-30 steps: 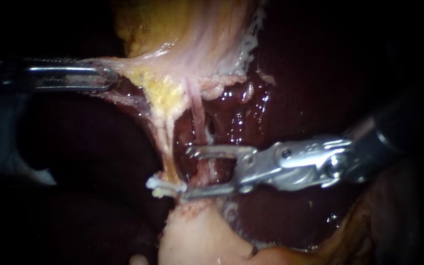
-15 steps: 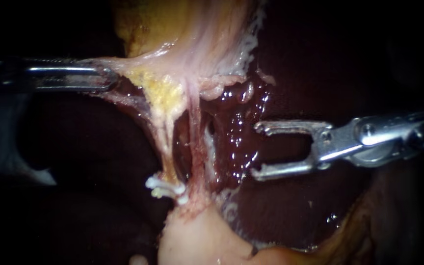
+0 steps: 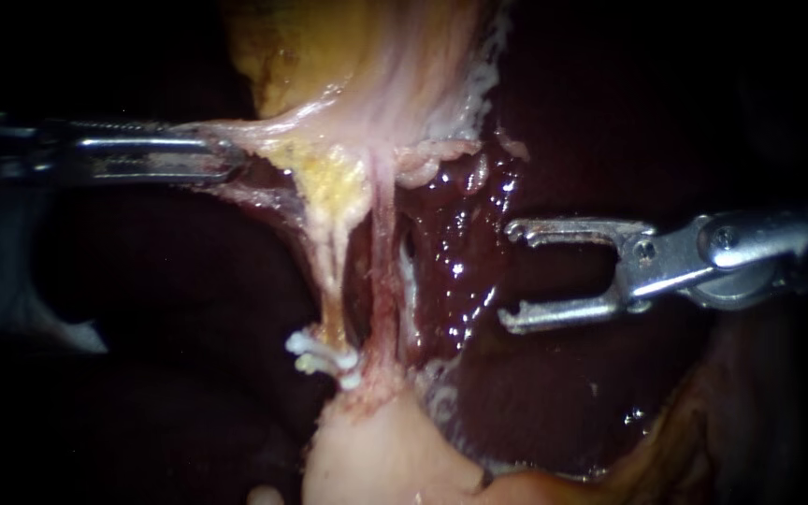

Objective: Going back second clip left tube

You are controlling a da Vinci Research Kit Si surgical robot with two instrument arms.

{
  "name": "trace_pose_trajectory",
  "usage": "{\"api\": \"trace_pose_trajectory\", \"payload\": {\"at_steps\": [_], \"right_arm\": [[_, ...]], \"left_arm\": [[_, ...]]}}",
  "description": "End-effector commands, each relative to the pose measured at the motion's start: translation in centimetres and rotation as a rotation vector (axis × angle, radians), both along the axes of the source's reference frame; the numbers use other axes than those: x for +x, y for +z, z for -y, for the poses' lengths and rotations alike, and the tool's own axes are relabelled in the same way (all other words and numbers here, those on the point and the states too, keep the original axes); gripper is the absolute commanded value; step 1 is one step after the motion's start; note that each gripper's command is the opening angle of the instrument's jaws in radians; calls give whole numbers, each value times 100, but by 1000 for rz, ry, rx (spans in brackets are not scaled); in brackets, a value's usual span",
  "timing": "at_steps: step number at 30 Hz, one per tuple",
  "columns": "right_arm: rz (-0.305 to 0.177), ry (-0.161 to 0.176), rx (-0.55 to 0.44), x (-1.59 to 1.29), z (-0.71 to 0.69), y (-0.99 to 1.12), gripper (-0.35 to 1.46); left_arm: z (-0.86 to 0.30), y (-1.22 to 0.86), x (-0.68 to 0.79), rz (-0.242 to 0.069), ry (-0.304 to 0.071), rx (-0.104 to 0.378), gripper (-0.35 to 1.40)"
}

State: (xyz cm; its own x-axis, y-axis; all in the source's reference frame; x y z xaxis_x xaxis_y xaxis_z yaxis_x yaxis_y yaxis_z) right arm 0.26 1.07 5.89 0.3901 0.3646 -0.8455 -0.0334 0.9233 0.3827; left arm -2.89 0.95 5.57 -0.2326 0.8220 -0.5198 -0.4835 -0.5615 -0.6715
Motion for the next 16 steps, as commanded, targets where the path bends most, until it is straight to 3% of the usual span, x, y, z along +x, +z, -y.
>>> {"api": "trace_pose_trajectory", "payload": {"at_steps": [1, 6, 16], "right_arm": [[0, 0, 0, 0, 0, 0, 50], [0, -1, 0, 0, 1, 0, 50], [-9, -12, 5, 0, 3, -1, 50]], "left_arm": [[1, 4, -2, -1, 1, -2, -35], [5, 15, -8, -5, 6, -5, -35], [3, 16, -7, -4, 7, -4, -35]]}}
